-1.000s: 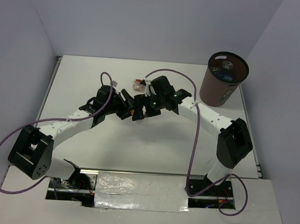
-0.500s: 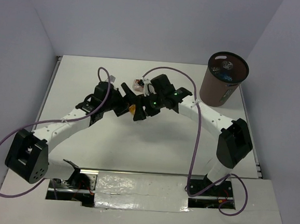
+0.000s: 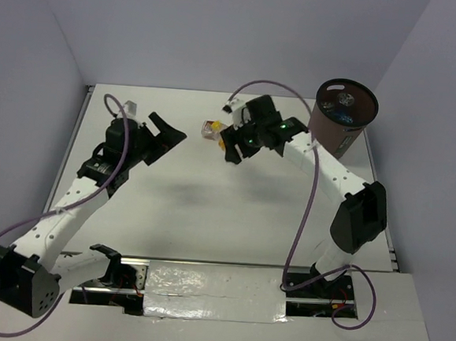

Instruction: Put the plastic bottles in the bin

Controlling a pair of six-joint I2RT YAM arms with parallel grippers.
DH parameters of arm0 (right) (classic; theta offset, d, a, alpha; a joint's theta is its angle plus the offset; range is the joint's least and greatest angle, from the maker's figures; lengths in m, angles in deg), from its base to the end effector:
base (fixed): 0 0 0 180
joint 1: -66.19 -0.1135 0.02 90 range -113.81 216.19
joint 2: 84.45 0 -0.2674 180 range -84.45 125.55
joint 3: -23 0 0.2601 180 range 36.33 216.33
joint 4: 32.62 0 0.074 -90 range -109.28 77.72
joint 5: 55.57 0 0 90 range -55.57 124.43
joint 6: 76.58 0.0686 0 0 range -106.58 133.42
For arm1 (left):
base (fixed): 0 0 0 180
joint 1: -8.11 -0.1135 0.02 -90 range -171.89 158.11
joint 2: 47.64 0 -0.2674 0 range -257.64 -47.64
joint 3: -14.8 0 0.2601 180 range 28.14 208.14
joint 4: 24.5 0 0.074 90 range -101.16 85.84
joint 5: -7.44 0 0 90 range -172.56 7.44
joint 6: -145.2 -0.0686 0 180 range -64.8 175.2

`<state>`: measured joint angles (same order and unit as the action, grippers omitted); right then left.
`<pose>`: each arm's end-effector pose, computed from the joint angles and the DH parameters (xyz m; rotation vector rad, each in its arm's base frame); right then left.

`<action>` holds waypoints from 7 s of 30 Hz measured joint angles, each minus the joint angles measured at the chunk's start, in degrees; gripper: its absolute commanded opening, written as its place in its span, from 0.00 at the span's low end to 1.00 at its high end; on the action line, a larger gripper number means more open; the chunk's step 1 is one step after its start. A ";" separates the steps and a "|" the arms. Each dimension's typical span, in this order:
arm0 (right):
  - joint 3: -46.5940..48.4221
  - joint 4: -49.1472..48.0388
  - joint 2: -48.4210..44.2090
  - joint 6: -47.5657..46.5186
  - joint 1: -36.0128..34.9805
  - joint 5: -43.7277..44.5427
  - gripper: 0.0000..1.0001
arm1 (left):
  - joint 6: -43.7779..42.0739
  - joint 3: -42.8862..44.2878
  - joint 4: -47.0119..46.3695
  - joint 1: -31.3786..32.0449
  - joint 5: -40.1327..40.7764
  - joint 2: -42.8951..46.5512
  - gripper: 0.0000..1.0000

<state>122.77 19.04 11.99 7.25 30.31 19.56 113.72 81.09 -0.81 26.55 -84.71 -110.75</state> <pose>0.3162 0.2504 0.2895 -0.9918 2.2414 0.5476 0.2765 -0.0949 0.3165 -0.6754 1.9292 -0.9121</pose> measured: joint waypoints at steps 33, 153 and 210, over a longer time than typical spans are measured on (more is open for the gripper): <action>18.14 -6.10 6.03 -1.64 42.95 7.82 0.89 | -1.33 -12.83 4.09 -7.39 -0.72 16.22 1.00; 16.72 -2.62 6.29 -13.35 52.59 -8.83 0.97 | -1.46 -18.69 -1.16 -8.57 -8.59 18.12 0.99; -20.94 7.78 -44.50 -14.16 51.71 -22.14 1.00 | -13.11 -13.25 -8.59 -8.66 -17.38 21.40 0.99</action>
<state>101.83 26.82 -32.51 -6.91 82.03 -2.58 100.60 67.84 -9.40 17.89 -102.09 -89.35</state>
